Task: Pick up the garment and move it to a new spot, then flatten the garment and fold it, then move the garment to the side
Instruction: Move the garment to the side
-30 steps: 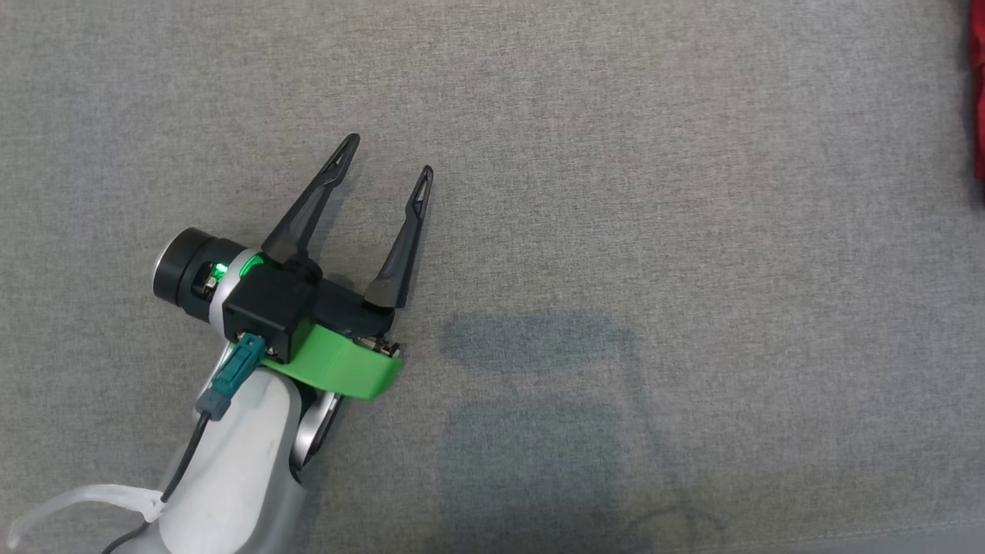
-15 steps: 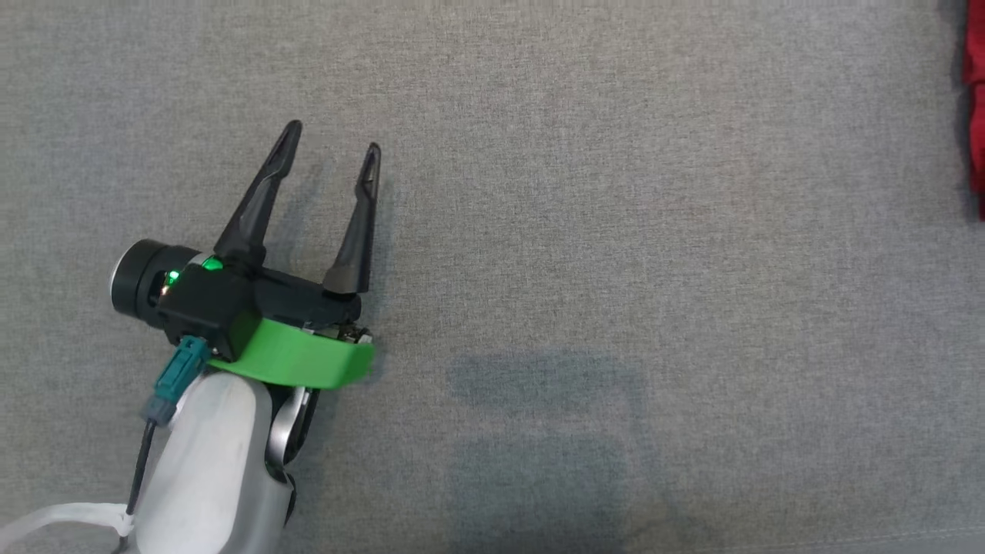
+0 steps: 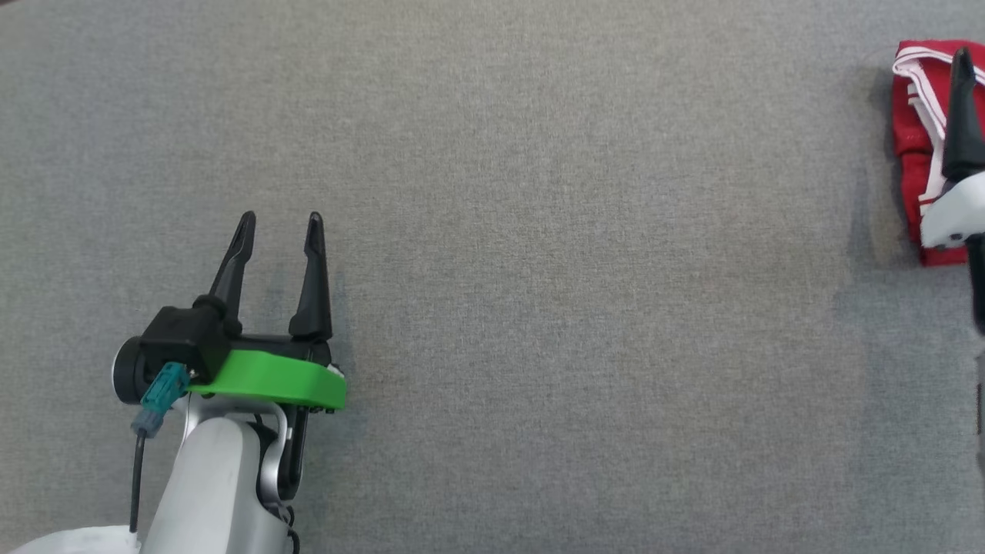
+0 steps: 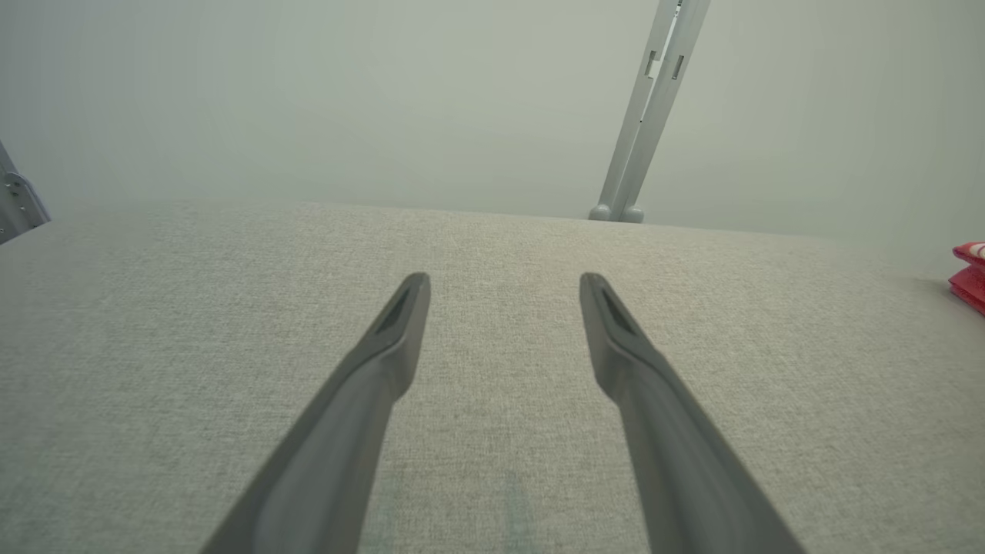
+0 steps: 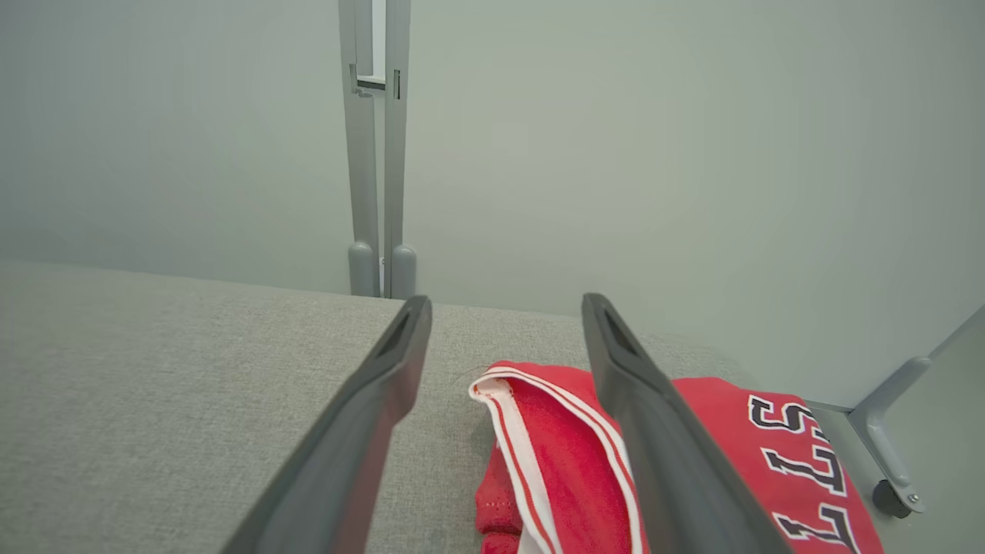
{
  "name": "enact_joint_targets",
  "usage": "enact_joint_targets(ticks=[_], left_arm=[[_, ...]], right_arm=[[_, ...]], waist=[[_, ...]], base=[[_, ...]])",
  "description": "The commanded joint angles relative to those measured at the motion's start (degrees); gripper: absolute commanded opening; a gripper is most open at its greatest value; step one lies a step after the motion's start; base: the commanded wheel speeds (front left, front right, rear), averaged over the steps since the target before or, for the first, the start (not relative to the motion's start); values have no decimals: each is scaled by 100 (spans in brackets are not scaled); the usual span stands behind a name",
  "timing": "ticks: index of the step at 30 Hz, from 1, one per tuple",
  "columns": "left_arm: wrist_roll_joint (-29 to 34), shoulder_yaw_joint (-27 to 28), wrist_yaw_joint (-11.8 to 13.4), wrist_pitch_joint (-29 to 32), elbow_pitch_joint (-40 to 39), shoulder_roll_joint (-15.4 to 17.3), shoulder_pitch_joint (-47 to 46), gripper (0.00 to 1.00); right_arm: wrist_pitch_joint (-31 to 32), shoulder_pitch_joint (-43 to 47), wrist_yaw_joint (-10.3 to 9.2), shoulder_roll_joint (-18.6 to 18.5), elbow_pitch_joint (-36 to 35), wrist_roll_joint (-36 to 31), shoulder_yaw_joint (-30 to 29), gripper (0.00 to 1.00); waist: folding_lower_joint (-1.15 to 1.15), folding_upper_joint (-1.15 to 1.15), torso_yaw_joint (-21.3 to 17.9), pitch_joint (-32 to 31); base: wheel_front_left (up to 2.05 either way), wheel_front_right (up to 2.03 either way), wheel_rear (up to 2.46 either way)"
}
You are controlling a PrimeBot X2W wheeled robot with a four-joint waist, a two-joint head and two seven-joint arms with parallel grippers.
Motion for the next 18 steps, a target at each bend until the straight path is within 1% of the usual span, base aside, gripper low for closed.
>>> enact_joint_targets(ticks=[1,3,6,8,9,10,12,16,18], left_arm=[[-50,106,65,0,94,-11,150,100],[-133,182,67,0,207,-23,271,100],[-194,297,132,0,358,-24,435,100],[-269,419,242,-1,430,-34,548,100],[-352,505,308,0,432,-45,600,100],[-352,505,308,0,432,-45,600,100],[-358,561,335,-1,348,-65,695,100],[-314,640,208,0,214,-57,984,100],[-262,645,193,0,253,-24,1099,100]], right_arm=[[-199,289,-11,259,-76,135,-64,100],[-336,543,-11,569,-187,220,-47,100],[-486,892,-11,930,-351,322,45,100],[-518,1116,-11,1157,-444,438,114,100],[-512,1218,-11,1231,-482,491,145,100],[-512,1218,-11,1231,-482,491,145,100],[-577,1396,-11,1364,-575,611,165,100],[-709,1803,-10,1533,-688,819,164,100],[-703,1992,-10,1557,-708,869,249,100]], waist=[[0,0,200,-694],[0,0,220,-880],[0,0,222,-1152],[0,0,229,-1295],[0,0,234,-1360],[0,0,234,-1360],[0,0,246,-1475],[0,0,270,-1673],[0,0,281,-1755]], base=[[0,0,0],[0,0,0],[0,0,0],[0,0,0],[0,0,0],[0,0,0],[0,0,0],[0,0,0],[0,0,0]])
